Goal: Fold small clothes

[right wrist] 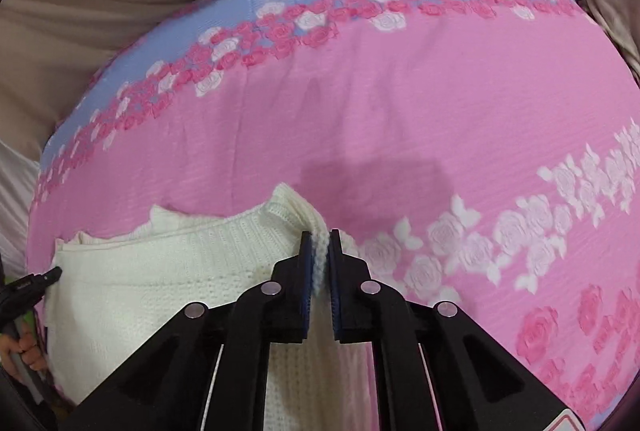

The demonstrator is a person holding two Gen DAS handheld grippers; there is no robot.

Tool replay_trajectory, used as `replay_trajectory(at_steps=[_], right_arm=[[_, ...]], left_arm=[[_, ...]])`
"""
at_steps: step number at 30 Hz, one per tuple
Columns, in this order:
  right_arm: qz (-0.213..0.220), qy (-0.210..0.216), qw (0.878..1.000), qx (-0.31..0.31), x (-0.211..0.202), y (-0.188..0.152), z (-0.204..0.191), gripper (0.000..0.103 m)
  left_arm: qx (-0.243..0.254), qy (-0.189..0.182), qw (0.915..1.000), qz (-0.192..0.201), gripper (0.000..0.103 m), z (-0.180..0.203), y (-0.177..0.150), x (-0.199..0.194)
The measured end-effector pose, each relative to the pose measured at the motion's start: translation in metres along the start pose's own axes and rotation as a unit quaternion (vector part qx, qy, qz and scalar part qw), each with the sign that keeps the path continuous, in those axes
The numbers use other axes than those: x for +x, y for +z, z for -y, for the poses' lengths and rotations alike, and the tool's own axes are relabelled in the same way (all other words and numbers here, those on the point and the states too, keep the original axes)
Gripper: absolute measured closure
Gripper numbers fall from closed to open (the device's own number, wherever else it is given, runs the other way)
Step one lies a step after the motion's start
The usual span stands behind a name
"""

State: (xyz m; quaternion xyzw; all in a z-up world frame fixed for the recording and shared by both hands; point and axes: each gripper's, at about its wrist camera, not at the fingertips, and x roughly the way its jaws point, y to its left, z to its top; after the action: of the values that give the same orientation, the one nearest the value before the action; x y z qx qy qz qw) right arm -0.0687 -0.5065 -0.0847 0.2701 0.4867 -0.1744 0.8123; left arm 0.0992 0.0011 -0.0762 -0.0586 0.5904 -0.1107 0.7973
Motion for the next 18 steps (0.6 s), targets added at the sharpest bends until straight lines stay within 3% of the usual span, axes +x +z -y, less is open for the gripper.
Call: replay_trajectory(at_steps=[2,4,5,9,12,14,15,18], right_arm=[[0.027,0.006,0.999,0.018,-0.026,0.002,-0.003,0.094],[0.062,-0.015,0.998,-0.006,-0.058,-0.007,-0.017,0.086],[0.063,-0.002,0.998,-0.018,-0.069,-0.011,-0.026,0.084],[-0.011,0.111,0.99,-0.088,-0.068,-0.052,-0.098,0.088],[-0.083,0.179,0.966,-0.17,-0.036,-0.101,-0.173,0.092],[-0.106,0.16,0.952,-0.241,-0.02,-0.124,-0.202,0.096],[-0.108,0.14,0.949,-0.263,-0.015,-0.128,-0.202,0.096],[-0.109,0.087,0.964,-0.226,-0.013,-0.12,-0.151,0.099]], left_arm=[[0.001,-0.005,1.0,0.006,0.091,0.0,-0.003,-0.016],[0.001,0.012,0.9995,0.028,0.086,-0.001,-0.011,-0.04],[0.001,0.012,0.9993,0.034,0.08,0.0,-0.015,-0.049],[0.027,-0.034,0.999,0.01,0.079,0.027,-0.047,-0.06],[0.073,-0.044,0.9954,-0.044,0.079,0.054,-0.076,-0.033],[0.082,-0.032,0.9938,-0.067,0.079,0.057,-0.089,-0.018],[0.082,-0.037,0.9943,-0.057,0.078,0.051,-0.091,-0.019],[0.056,-0.034,0.9966,-0.049,0.08,0.025,-0.089,-0.026]])
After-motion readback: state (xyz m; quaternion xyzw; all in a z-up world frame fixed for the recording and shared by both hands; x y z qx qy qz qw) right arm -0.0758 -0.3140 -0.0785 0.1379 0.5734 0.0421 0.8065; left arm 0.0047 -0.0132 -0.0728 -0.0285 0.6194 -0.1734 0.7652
